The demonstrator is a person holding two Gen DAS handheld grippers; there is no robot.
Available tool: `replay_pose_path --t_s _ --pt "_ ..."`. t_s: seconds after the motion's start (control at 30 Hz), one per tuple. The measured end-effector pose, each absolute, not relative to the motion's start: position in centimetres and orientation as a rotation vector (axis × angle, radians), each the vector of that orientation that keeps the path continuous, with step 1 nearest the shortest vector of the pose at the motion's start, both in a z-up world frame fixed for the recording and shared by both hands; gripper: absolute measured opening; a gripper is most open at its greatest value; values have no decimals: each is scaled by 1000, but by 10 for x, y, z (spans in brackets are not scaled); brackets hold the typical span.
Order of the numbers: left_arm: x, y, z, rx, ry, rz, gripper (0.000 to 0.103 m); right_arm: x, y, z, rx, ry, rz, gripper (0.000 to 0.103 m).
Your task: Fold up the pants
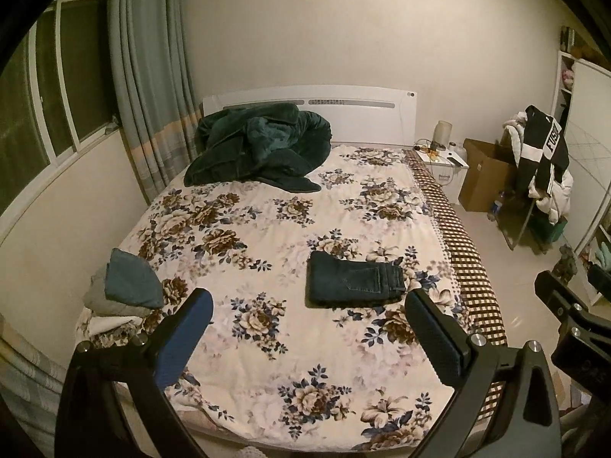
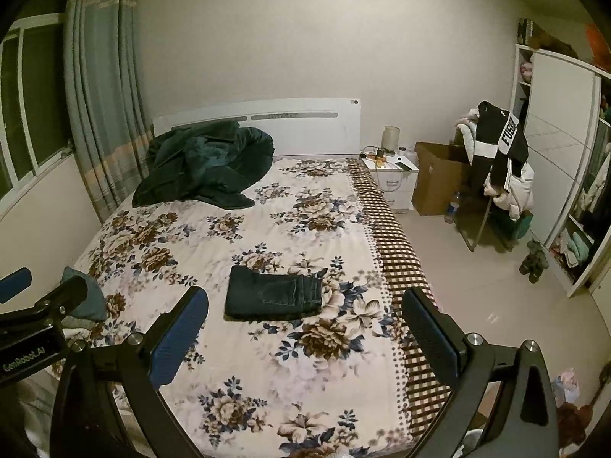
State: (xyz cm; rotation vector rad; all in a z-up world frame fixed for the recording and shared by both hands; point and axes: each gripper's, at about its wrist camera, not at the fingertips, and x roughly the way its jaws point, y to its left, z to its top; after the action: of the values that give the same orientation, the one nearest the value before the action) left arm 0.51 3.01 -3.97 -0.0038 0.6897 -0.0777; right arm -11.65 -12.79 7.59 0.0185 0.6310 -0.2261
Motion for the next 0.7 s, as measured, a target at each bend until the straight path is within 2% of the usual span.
replay_pose_path --t_s 0.7 --pt "-5 35 -39 0 687 -81 103 -116 -130 74 26 638 -205 103"
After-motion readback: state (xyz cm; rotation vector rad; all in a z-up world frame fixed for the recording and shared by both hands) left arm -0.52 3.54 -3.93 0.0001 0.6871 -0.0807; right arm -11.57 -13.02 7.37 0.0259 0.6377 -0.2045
